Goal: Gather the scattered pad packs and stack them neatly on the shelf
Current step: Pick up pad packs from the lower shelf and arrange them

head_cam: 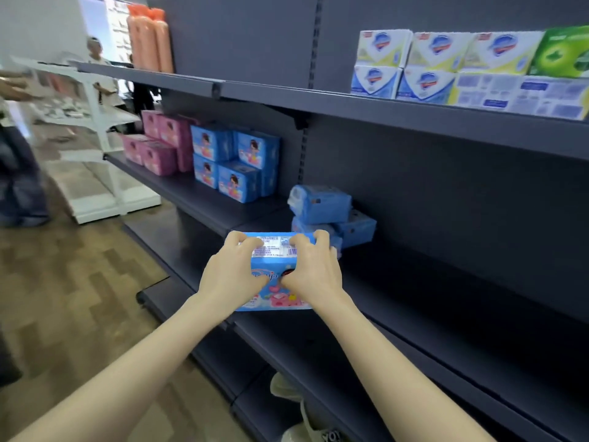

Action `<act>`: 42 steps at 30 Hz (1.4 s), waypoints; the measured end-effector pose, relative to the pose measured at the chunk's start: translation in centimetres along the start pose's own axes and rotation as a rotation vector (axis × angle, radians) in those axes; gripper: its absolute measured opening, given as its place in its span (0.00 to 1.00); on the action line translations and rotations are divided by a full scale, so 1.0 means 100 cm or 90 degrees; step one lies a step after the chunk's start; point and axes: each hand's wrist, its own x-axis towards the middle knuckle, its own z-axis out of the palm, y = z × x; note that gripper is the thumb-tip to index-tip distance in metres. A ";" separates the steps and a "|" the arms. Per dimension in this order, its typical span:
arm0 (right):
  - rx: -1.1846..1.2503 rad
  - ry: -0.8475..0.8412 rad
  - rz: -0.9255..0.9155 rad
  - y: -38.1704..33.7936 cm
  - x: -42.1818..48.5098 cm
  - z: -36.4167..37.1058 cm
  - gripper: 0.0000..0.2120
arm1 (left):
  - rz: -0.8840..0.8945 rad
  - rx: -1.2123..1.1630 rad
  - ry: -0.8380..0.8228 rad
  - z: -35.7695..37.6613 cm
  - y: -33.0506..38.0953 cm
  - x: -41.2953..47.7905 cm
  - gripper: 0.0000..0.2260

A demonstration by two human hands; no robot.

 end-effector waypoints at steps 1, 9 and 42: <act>0.000 -0.008 -0.013 -0.011 0.007 0.009 0.27 | -0.010 0.002 -0.001 -0.004 -0.013 0.004 0.23; -0.020 -0.060 -0.069 -0.096 0.066 0.083 0.23 | -0.069 0.007 -0.027 -0.033 -0.126 0.046 0.24; 0.006 -0.209 -0.224 -0.299 0.236 0.293 0.19 | -0.279 0.018 -0.004 -0.075 -0.409 0.151 0.24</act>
